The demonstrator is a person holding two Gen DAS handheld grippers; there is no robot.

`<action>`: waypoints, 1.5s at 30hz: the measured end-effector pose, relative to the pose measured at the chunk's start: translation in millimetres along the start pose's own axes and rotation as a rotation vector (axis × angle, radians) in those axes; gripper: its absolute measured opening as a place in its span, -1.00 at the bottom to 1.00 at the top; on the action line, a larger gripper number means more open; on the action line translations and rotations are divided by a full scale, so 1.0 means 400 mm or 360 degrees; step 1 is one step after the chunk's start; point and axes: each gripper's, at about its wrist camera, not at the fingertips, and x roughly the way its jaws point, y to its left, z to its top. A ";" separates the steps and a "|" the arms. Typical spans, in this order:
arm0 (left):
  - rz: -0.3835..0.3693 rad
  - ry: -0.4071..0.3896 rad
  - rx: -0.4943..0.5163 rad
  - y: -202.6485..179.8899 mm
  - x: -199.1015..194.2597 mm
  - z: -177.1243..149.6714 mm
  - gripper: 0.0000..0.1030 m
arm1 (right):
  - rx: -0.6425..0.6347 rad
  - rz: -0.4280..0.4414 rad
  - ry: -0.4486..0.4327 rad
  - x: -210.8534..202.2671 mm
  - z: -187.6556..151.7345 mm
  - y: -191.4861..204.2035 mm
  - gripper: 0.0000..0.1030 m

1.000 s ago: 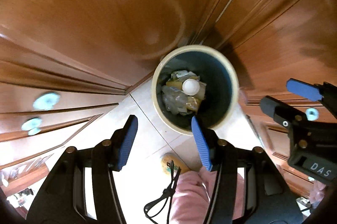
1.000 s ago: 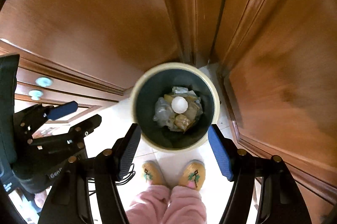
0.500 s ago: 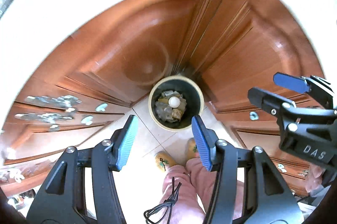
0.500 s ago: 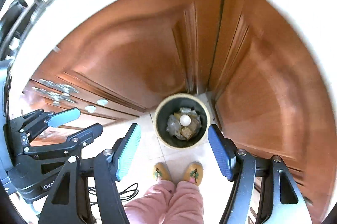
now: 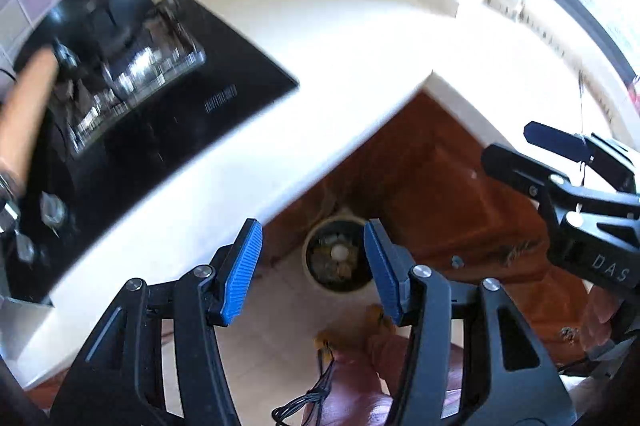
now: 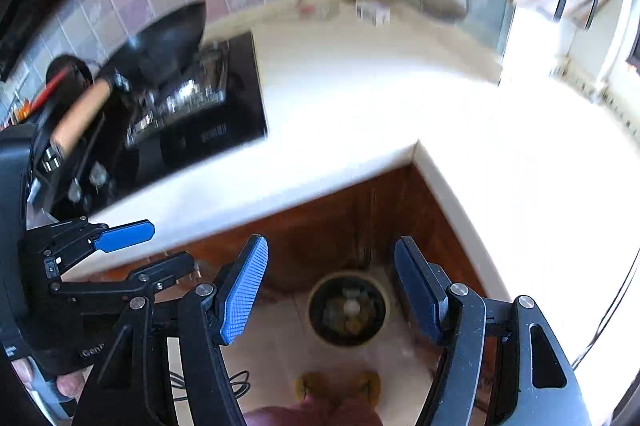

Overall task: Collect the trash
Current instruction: 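Raise both open tools back up to the countertop, then grasp the clear plastic tray with the left tool while the right tool grasps the white milk carton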

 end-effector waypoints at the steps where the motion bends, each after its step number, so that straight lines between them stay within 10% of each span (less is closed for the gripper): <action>1: 0.0000 -0.0030 -0.0001 0.005 -0.022 0.024 -0.02 | 0.0005 0.0000 -0.0016 -0.008 0.010 0.003 0.31; 10: 0.0053 -0.0193 0.0058 0.008 -0.095 0.187 0.07 | -0.0037 -0.0040 -0.0172 -0.063 0.191 -0.031 0.31; 22: 0.0193 -0.0230 -0.0174 0.058 -0.081 0.554 0.12 | -0.0222 0.0029 -0.0281 0.117 0.510 -0.184 0.39; 45: 0.0228 0.0138 -0.0383 0.329 0.232 0.964 0.13 | -0.0307 -0.0157 -0.0189 0.618 0.891 -0.140 0.39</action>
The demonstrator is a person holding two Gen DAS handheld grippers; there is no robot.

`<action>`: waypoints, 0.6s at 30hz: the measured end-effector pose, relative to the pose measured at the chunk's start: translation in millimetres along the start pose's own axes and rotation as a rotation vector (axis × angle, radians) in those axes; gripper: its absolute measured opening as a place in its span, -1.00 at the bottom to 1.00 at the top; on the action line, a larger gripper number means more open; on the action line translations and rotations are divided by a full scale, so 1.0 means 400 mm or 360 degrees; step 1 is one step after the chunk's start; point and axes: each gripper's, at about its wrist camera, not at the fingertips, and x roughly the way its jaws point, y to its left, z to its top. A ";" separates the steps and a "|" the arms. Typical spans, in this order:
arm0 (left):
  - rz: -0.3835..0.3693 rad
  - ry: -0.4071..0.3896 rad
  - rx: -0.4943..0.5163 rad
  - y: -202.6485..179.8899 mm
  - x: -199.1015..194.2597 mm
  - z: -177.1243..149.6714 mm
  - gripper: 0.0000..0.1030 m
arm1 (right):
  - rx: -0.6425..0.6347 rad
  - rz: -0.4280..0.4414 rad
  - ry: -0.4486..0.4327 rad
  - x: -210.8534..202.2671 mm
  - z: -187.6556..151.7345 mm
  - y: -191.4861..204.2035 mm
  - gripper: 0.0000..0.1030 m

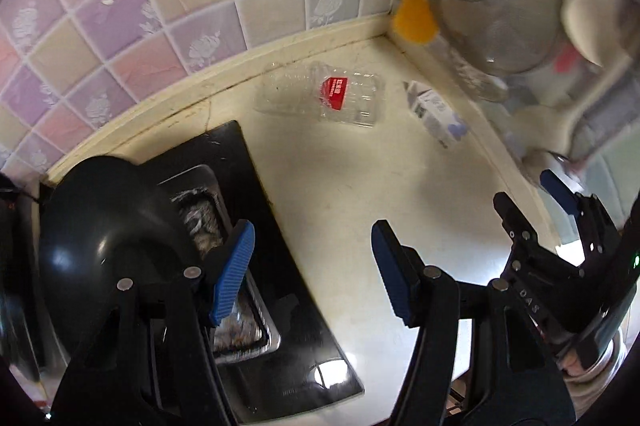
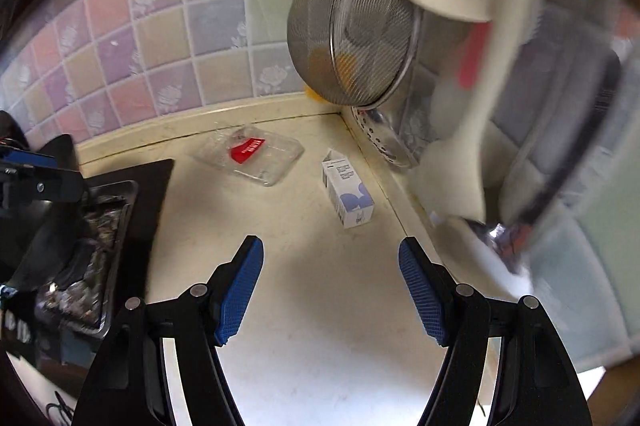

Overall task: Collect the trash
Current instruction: 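Grasp the clear plastic tray with the left tool while the right tool grasps the white milk carton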

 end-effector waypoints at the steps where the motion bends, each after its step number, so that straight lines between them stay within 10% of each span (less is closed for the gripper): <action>1: -0.0012 0.0032 -0.0012 0.005 0.032 0.023 0.13 | 0.0011 -0.0020 0.0014 0.039 0.009 0.006 0.39; 18: -0.0079 0.0270 -0.0120 0.063 0.363 0.248 0.13 | 0.0014 -0.0370 0.0078 0.473 0.081 0.028 0.39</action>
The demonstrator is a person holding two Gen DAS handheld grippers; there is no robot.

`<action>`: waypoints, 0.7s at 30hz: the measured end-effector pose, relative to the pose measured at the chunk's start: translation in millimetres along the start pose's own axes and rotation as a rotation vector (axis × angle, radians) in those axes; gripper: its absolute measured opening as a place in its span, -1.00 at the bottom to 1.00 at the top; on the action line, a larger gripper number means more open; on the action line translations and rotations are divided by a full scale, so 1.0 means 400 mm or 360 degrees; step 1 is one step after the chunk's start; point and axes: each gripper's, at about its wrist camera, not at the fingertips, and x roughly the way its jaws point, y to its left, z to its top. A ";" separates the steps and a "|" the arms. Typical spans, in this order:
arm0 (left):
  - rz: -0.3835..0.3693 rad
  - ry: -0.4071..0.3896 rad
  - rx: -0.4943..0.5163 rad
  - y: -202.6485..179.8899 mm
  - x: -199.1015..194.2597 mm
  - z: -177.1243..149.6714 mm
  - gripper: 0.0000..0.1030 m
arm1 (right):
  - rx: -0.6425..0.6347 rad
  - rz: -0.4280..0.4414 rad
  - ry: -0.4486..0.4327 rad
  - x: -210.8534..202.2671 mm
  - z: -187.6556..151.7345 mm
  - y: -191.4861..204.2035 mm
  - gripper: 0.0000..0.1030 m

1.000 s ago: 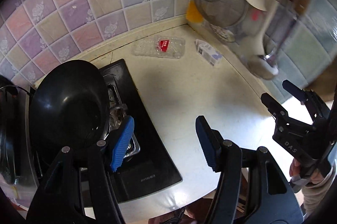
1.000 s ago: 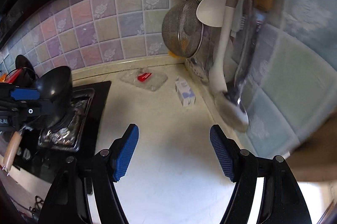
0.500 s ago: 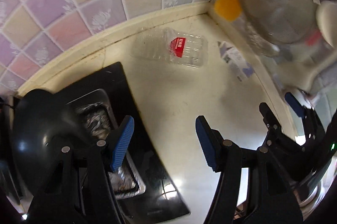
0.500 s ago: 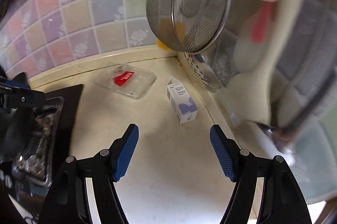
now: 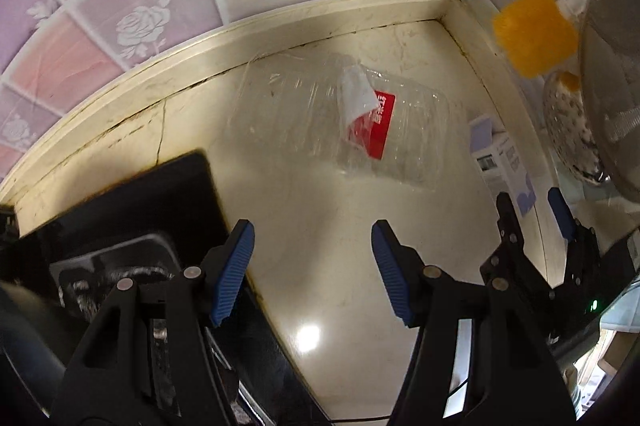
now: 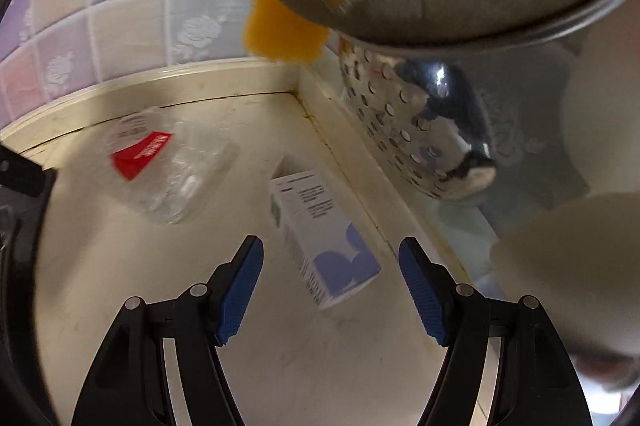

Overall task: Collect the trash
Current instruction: 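Grasp the clear plastic tray with the left tool while the right tool grasps the white milk carton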

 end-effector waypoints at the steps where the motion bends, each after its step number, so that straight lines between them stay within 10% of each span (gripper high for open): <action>1: -0.0002 0.0003 0.0007 -0.002 0.006 0.006 0.13 | 0.0013 0.0005 0.0014 0.019 0.005 -0.002 0.39; 6: -0.0020 0.0019 0.0009 0.000 0.025 0.023 0.13 | 0.0056 0.0081 0.0079 0.100 0.025 -0.001 0.35; 11: -0.0030 0.0043 -0.0010 0.007 0.046 0.033 0.13 | 0.0094 0.0174 0.0100 0.136 0.013 0.005 -0.34; 21: -0.0035 -0.0077 -0.0039 0.003 0.039 0.078 0.13 | 0.0125 0.0196 0.0098 0.091 -0.082 0.040 -0.34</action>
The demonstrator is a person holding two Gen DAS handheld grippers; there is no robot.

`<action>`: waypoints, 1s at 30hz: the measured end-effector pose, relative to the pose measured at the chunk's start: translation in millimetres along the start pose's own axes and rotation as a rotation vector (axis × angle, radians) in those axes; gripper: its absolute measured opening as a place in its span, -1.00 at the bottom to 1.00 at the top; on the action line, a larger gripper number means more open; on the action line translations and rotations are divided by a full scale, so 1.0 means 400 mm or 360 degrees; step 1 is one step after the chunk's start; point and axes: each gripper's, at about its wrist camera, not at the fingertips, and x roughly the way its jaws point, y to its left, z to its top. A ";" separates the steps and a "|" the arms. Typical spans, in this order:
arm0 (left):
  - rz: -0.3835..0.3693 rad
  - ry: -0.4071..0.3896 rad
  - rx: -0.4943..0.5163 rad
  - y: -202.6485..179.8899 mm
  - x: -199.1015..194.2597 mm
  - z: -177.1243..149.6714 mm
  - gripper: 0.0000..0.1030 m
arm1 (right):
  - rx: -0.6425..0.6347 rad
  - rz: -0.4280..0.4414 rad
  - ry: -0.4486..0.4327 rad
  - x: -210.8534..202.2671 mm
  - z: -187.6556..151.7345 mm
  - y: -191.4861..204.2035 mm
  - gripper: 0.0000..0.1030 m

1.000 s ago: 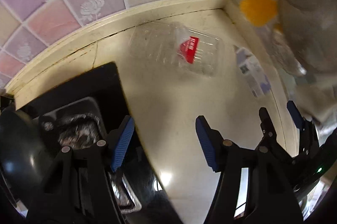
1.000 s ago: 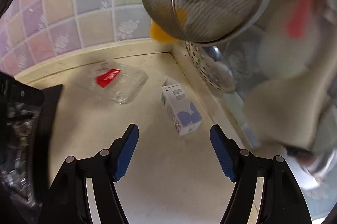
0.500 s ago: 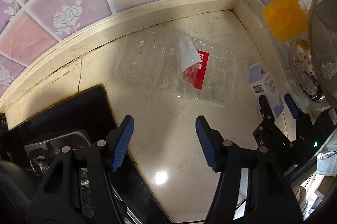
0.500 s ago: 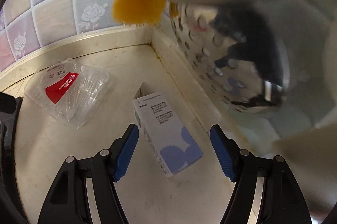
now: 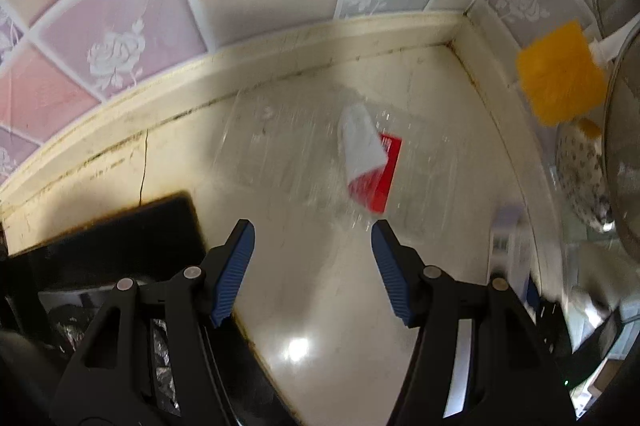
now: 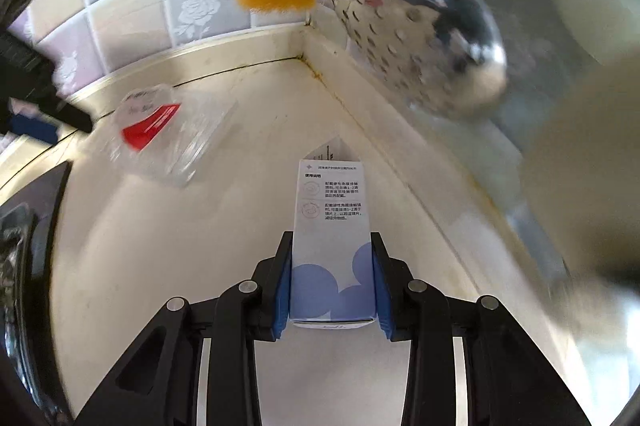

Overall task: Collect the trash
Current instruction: 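Grasp the clear plastic tray with the left tool while the right tool grasps the white milk carton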

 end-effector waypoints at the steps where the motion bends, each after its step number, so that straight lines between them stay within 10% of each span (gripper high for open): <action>1: 0.0008 -0.0025 0.0004 -0.005 -0.002 0.008 0.13 | 0.0012 0.0018 0.0006 -0.006 -0.014 0.002 -0.34; 11: 0.0108 -0.0025 0.0140 -0.068 0.081 0.041 0.09 | 0.0094 0.0086 0.0057 -0.065 -0.118 -0.008 -0.34; 18: 0.0040 0.0028 0.0146 -0.089 0.121 0.027 -0.96 | 0.0160 0.0067 0.0069 -0.113 -0.158 -0.059 -0.34; 30: 0.0007 -0.0047 0.0191 -0.114 -0.047 -0.086 -1.00 | 0.0183 0.0111 0.0023 -0.264 -0.226 -0.110 -0.34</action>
